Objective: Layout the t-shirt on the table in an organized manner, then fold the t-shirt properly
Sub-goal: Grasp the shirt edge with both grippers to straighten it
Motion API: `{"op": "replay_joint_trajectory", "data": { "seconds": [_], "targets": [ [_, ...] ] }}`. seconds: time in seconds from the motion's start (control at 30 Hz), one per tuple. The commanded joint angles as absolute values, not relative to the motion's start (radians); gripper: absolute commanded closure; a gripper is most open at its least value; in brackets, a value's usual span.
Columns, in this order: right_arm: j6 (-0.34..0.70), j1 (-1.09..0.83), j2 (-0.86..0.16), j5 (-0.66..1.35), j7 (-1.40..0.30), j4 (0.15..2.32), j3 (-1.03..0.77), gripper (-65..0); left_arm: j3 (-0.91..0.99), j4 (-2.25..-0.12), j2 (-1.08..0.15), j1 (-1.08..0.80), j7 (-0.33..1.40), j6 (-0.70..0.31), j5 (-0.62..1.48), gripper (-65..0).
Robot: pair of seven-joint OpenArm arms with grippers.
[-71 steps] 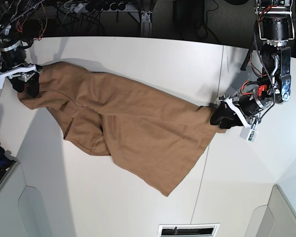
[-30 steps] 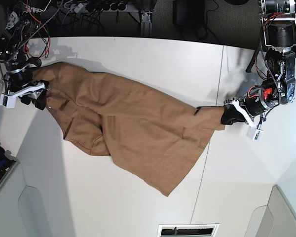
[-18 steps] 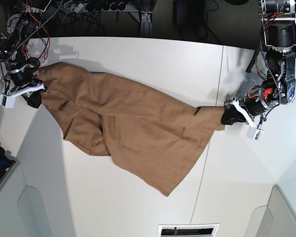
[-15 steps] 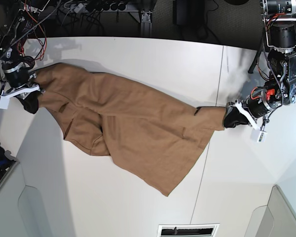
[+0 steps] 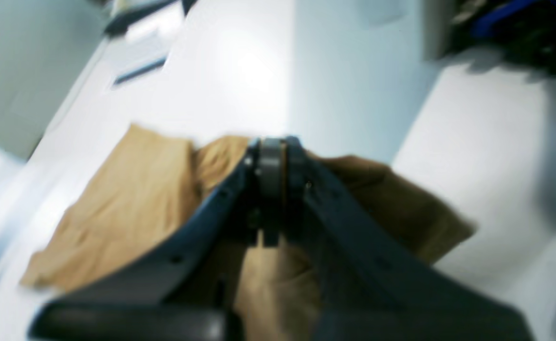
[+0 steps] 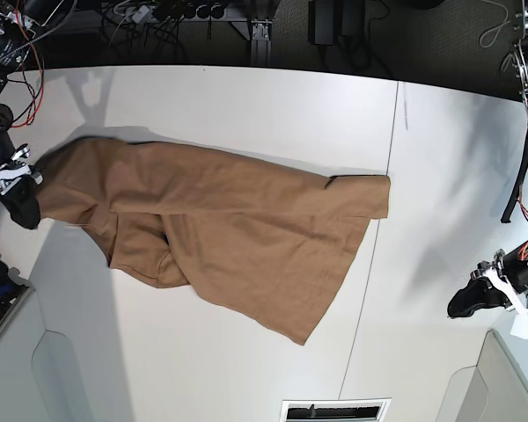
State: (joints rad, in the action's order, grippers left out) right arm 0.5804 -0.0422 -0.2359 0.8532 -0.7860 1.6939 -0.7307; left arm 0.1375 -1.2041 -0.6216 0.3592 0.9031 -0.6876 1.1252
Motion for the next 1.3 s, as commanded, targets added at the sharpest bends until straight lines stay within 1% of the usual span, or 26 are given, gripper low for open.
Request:
{"op": "replay_joint_trajectory", "data": {
  "seconds": [0.0, 0.1, 0.23, 0.37, 0.5, 0.6, 0.77, 0.8, 0.87, 0.9, 0.93, 0.97, 1.03, 1.07, 1.17, 1.27],
  "targets": [
    [0.592, -0.065, -0.249, 0.895, -0.769, 1.732, -0.738, 0.0, 0.14, -1.224, -0.625, 0.365, 0.911, -0.698, 1.166, 0.0],
    [0.592, -0.165, -0.229, 0.907, -0.767, 1.8, -0.751, 0.0, 0.14, -1.224, -0.592, 0.325, 0.913, -0.698, 1.164, 0.0],
    [0.593, -0.284, -0.187, 0.932, -0.767, 1.89, -0.776, 0.0, 0.122, -1.224, -0.505, 0.298, 0.892, -0.698, 1.09, 0.0],
    [0.599, -0.384, -0.149, 0.932, -0.768, 1.948, -0.778, 0.0, 0.046, -1.224, -0.418, 0.299, 0.763, -0.698, 0.916, 0.0],
    [0.599, -0.477, -0.144, 0.932, -0.767, 1.96, -0.779, 0.0, -0.073, -1.224, -0.347, 0.299, 0.677, -0.698, 0.699, 0.0],
    [0.598, -0.511, -0.145, 0.916, -0.765, 1.959, -0.779, 0.0, -0.161, -1.224, -0.332, 0.299, 0.658, -0.698, 0.625, 0.0],
    [0.587, -0.51, -0.155, 0.772, -0.73, 1.955, -0.779, 0.0, -0.238, -1.224, -0.332, 0.292, 0.697, -0.698, 0.611, 0.0],
    [0.587, -0.509, -0.155, 0.758, -0.714, 1.955, -0.779, -5.1, -0.238, -1.224, -0.333, 0.29, 0.712, -0.698, 0.617, 0.0],
    [0.587, -0.503, -0.155, 0.746, -0.68, 1.955, -0.779, -20.9, -0.238, -1.224, -0.34, 0.288, 0.751, -0.698, 0.652, 0.0],
    [0.587, -0.503, -0.155, 0.747, -0.663, 1.955, -0.779, -27.0, -0.238, -1.224, -0.348, 0.288, 0.768, -0.698, 0.679, 0.0],
    [0.587, -0.503, -0.155, 0.748, -0.641, 1.955, -0.779, -31.5, -0.238, -1.224, -0.358, 0.287, 0.784, -0.698, 0.714, 0.0],
    [0.587, -0.503, -0.155, 0.748, -0.621, 1.955, -0.779, -33.9, -0.238, -1.224, -0.37, 0.287, 0.804, -0.698, 0.756, -2.9],
    [0.587, -0.5, -0.155, 0.748, -0.593, 1.955, -0.779, -34.3, -0.238, -1.224, -0.396, 0.287, 0.846, -0.698, 0.838, -10.0],
    [0.584, -0.489, -0.155, 0.748, -0.586, 1.955, -0.779, -34.3, -0.238, -1.224, -0.41, 0.287, 0.863, -0.698, 0.874, -12.0],
    [0.581, -0.436, -0.155, 0.747, -0.586, 1.955, -0.779, -34.3, -0.238, -1.229, -0.453, 0.279, 0.896, -0.698, 0.933, -12.3],
    [0.579, -0.367, -0.154, 0.703, -0.585, 1.947, -0.778, -34.3, -0.238, -1.275, -0.488, 0.246, 0.895, -0.698, 0.946, -12.4]
  ]
}}
